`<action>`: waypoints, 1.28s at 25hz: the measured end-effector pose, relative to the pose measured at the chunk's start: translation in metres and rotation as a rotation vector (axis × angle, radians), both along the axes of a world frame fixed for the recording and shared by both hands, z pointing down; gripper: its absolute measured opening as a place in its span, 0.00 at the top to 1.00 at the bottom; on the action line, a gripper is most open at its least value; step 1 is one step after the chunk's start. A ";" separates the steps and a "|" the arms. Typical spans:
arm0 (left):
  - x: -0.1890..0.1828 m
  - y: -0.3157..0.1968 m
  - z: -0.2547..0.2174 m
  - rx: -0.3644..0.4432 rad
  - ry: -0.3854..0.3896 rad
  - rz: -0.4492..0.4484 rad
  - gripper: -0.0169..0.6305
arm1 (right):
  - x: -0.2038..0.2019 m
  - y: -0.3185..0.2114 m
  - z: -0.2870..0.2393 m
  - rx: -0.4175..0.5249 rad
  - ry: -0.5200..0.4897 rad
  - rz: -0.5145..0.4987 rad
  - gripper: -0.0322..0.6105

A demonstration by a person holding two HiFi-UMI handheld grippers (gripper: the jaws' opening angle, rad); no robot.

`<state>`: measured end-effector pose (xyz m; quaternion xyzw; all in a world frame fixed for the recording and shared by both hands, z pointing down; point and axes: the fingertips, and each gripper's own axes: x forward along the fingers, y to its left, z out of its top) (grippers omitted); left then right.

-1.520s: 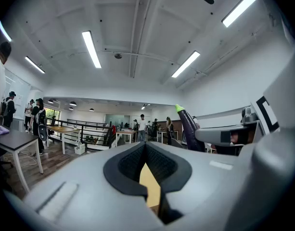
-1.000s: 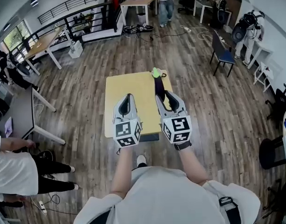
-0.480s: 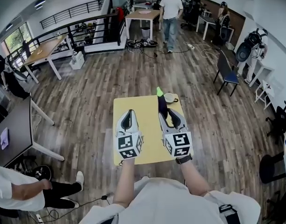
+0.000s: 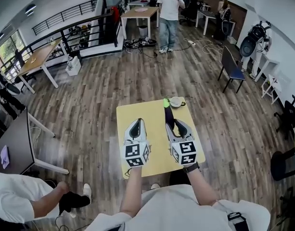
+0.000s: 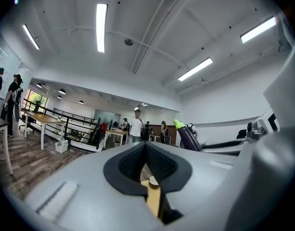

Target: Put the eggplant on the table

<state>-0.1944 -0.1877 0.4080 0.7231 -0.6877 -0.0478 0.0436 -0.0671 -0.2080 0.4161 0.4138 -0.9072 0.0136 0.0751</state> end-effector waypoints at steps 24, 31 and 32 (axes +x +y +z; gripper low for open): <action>0.007 -0.074 -0.001 0.026 0.001 -0.023 0.96 | -0.009 -0.077 -0.005 0.013 -0.069 -0.035 0.71; 0.015 -0.083 0.034 -0.006 -0.004 -0.010 0.96 | -0.010 -0.085 0.024 -0.022 -0.052 -0.041 0.71; 0.015 -0.086 0.036 -0.004 -0.006 -0.009 0.96 | -0.009 -0.087 0.029 -0.032 -0.050 -0.037 0.71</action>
